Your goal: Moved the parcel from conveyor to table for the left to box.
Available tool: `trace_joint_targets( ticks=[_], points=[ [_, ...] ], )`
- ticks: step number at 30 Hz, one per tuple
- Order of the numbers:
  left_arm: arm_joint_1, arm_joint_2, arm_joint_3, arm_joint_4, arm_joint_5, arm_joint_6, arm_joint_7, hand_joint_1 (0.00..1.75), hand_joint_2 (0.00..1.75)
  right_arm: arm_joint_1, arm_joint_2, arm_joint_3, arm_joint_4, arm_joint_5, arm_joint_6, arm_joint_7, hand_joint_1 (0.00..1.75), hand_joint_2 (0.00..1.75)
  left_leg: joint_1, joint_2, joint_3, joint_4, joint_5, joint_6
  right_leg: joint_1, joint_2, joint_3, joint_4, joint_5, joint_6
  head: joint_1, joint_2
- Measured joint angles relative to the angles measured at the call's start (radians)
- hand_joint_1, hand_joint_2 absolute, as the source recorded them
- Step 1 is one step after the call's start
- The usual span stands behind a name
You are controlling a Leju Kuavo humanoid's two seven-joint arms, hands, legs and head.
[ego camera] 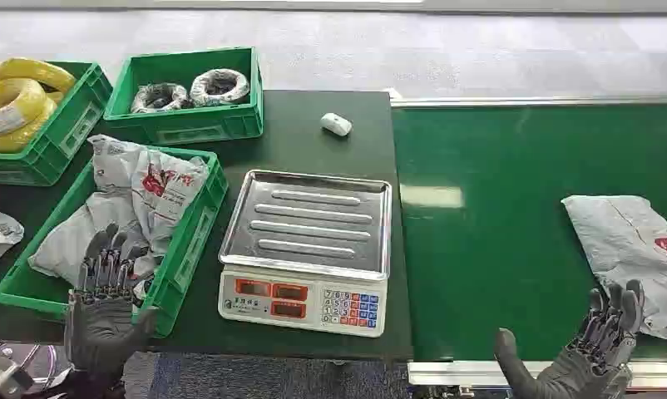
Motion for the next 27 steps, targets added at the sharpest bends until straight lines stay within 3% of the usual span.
trace_joint_targets(
  ticks=[3,5,9,13,17,21,27],
  points=[
    [0.0,0.0,-0.001,0.0,-0.003,-0.001,0.0,0.0,1.75,-0.001,0.002,-0.003,0.0,0.02,0.007,0.0,0.0,1.75,0.0,0.0,0.0,0.0,0.0,0.0,0.0,0.0,0.0,0.0,0.0,0.0,0.0,0.0],
    [0.0,0.0,-0.004,0.0,-0.006,-0.001,0.0,0.0,1.75,-0.004,0.007,-0.005,0.0,0.137,-0.025,0.034,0.0,1.75,0.0,0.0,0.0,0.0,0.0,0.0,0.0,0.0,0.0,0.0,0.0,0.0,0.0,0.0],
    [0.002,-0.001,-0.01,-0.007,-0.016,-0.001,0.0,0.0,1.75,-0.036,0.021,-0.033,0.019,0.558,-0.18,0.245,0.0,1.75,0.0,0.0,0.0,0.0,0.0,0.0,0.0,0.0,0.001,0.0,0.0,0.0,0.0,0.0],
    [0.002,-0.002,-0.016,-0.008,-0.016,-0.013,0.0,0.0,1.75,-0.1,0.012,-0.131,0.054,0.771,-0.229,0.421,0.0,1.75,0.0,0.0,0.001,0.0,0.0,0.0,0.0,0.0,0.001,0.0,0.0,0.0,0.0,0.0],
    [-0.004,-0.002,-0.016,0.0,-0.011,-0.023,0.0,0.0,1.75,-0.17,-0.03,-0.252,0.087,0.885,-0.233,0.512,0.0,1.75,-0.001,0.0,0.001,0.0,0.0,0.0,-0.001,0.0,0.001,0.0,0.001,0.001,0.0,0.0],
    [-0.025,-0.002,-0.02,0.017,-0.01,-0.021,0.0,0.0,1.75,-0.266,-0.122,-0.399,0.157,0.907,-0.194,0.586,0.0,1.75,-0.001,-0.001,0.001,0.0,0.0,0.0,-0.001,-0.001,0.002,0.0,0.001,0.001,0.0,0.0],
    [-0.055,-0.002,-0.032,0.039,-0.01,-0.011,0.0,0.0,1.75,-0.394,-0.258,-0.549,0.303,0.91,-0.122,0.607,0.0,1.75,-0.001,-0.001,0.001,0.001,0.0,0.001,-0.001,-0.001,0.002,0.0,0.002,0.002,0.0,0.0]
  ],
)
